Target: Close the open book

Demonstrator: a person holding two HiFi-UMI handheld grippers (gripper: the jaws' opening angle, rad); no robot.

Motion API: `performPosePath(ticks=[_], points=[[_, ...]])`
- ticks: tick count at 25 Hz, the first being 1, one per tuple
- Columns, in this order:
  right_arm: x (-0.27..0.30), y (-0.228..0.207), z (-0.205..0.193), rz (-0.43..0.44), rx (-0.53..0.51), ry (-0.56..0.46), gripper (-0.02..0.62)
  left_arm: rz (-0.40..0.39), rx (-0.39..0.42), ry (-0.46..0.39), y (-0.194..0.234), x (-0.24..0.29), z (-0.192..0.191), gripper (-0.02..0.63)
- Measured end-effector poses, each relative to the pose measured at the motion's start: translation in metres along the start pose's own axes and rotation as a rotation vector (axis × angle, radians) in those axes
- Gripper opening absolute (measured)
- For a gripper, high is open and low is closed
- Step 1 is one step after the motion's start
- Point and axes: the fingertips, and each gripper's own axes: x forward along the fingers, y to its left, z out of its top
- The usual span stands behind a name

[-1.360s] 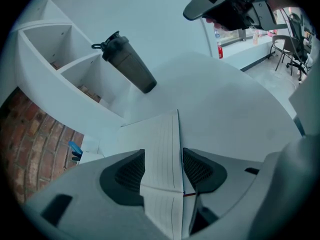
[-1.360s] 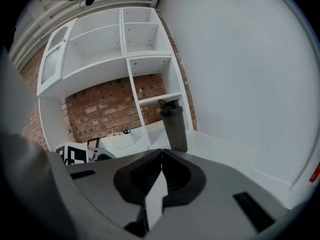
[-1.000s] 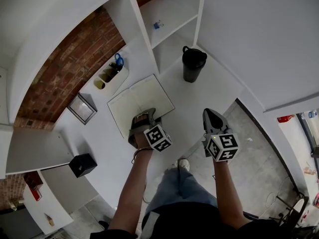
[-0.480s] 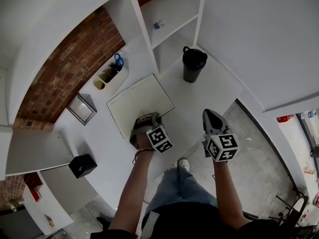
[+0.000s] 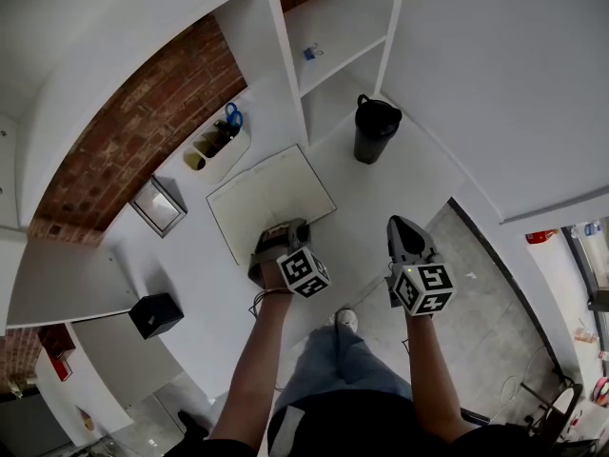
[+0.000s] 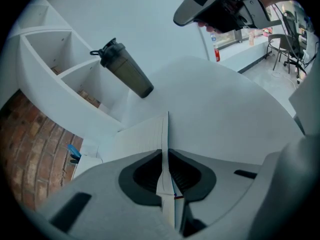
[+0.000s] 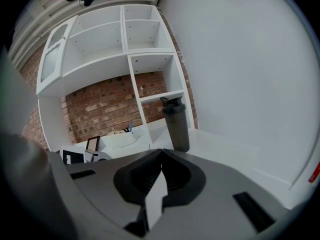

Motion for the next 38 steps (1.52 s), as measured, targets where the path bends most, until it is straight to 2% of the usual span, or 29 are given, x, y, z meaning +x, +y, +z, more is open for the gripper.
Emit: performPosePath(ticks=[7, 18, 24, 28, 38], points=[[0.0, 0.008, 0.002, 0.012, -0.011, 0.004, -0.002, 0.087, -0.14, -0.104, 0.017, -0.02, 0.006, 0.035], [0.009, 0.034, 0.003, 0.058, -0.039, 0.013, -0.002, 0.229, -0.481, -0.271, 0.042, -0.061, -0.008, 0.028], [0.014, 0.05, 0.002, 0.088, -0.059, 0.027, -0.002, 0.268, -0.645, -0.324, 0.044, -0.076, -0.022, 0.023], [0.018, 0.059, 0.003, 0.106, -0.074, 0.031, -0.002, 0.289, -0.785, -0.364, 0.046, -0.084, -0.035, 0.021], [0.029, 0.084, 0.001, 0.166, -0.104, 0.046, -0.002, 0.307, -1.058, -0.379, 0.039, -0.095, -0.075, 0.017]])
